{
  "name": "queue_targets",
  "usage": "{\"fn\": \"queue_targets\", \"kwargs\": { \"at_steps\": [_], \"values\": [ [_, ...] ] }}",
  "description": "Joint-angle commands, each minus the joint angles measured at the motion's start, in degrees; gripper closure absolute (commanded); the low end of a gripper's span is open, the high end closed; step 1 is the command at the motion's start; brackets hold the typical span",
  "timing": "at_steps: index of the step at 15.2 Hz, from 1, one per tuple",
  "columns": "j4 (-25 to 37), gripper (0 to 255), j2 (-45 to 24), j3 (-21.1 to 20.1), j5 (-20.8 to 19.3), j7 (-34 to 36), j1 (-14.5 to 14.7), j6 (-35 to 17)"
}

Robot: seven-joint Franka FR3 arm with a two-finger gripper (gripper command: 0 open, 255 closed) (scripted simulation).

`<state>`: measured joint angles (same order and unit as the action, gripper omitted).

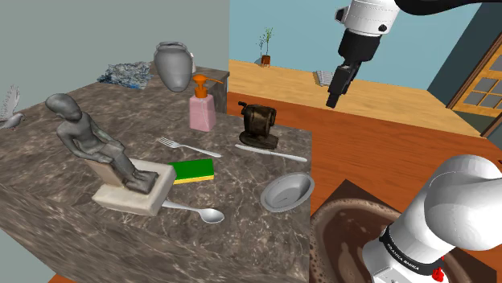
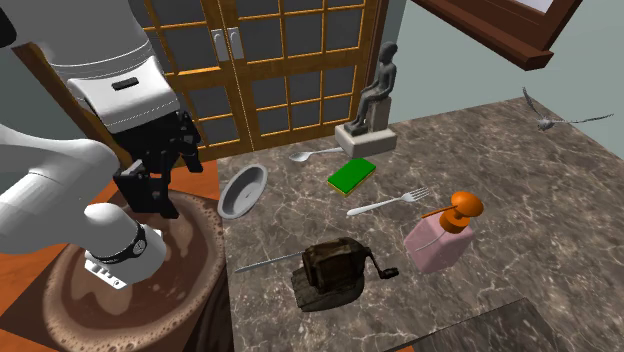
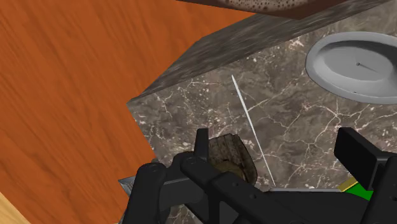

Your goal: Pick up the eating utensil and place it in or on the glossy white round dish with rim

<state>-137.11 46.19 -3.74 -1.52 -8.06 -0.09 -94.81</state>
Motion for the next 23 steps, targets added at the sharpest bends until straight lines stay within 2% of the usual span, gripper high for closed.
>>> {"fn": "queue_targets", "kwargs": {
  "at_steps": [1,12,18,23],
  "values": [
    [0.0,0,0.0,0.0,0.0,0.0,0.0,0.0],
    [-5.4,0,-9.2,-8.5,8.2,7.7,5.2,-17.2],
    [-4.8,0,-17.5,-13.6,11.2,11.6,7.4,-27.0],
    [-2.5,0,-25.8,-17.9,11.9,15.2,8.5,-34.7]
  ]
}}
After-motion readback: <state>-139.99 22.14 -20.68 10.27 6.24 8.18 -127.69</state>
